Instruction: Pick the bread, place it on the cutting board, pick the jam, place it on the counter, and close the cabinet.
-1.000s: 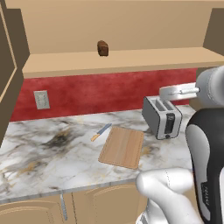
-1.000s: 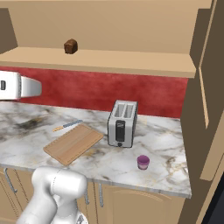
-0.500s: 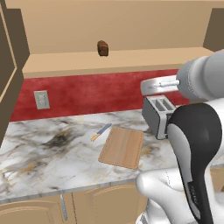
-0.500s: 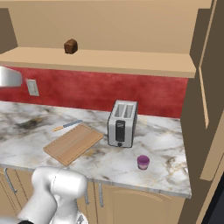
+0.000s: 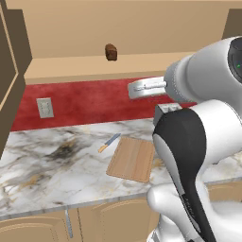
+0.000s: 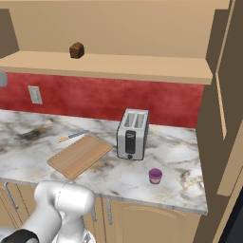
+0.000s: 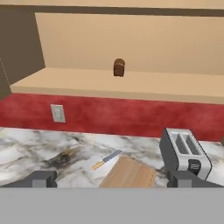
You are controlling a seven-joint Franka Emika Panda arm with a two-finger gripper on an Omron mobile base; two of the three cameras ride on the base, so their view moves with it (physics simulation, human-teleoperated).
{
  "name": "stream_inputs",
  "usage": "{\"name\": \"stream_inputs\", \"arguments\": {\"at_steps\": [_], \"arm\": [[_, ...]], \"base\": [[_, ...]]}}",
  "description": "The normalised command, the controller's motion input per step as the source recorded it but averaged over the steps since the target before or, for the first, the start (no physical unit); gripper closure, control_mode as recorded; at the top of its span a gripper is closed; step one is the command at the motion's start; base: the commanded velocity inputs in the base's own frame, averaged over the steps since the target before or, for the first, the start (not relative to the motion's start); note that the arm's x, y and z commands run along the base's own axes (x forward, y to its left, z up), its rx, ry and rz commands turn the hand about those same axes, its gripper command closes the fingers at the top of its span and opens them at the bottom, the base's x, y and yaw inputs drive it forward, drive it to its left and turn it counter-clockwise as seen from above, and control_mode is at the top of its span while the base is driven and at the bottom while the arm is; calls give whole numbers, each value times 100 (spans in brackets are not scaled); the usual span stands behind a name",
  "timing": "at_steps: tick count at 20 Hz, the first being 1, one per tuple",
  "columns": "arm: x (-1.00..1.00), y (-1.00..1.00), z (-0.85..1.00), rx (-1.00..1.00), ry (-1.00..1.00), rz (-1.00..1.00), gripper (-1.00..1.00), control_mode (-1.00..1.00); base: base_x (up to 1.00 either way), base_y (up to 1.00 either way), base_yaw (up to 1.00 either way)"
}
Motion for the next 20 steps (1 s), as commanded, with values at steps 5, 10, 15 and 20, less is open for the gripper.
{"name": "stream_inputs", "arguments": {"at_steps": [5,10,15,20], "arm": [[26,13,6,0,0,0,-100,-100],[27,8,0,0,0,0,-100,-100],[26,1,0,0,0,0,-100,-100],[26,0,0,0,0,0,-100,-100]], "base": [[0,0,0],[0,0,0],[0,0,0],[0,0,0]]}}
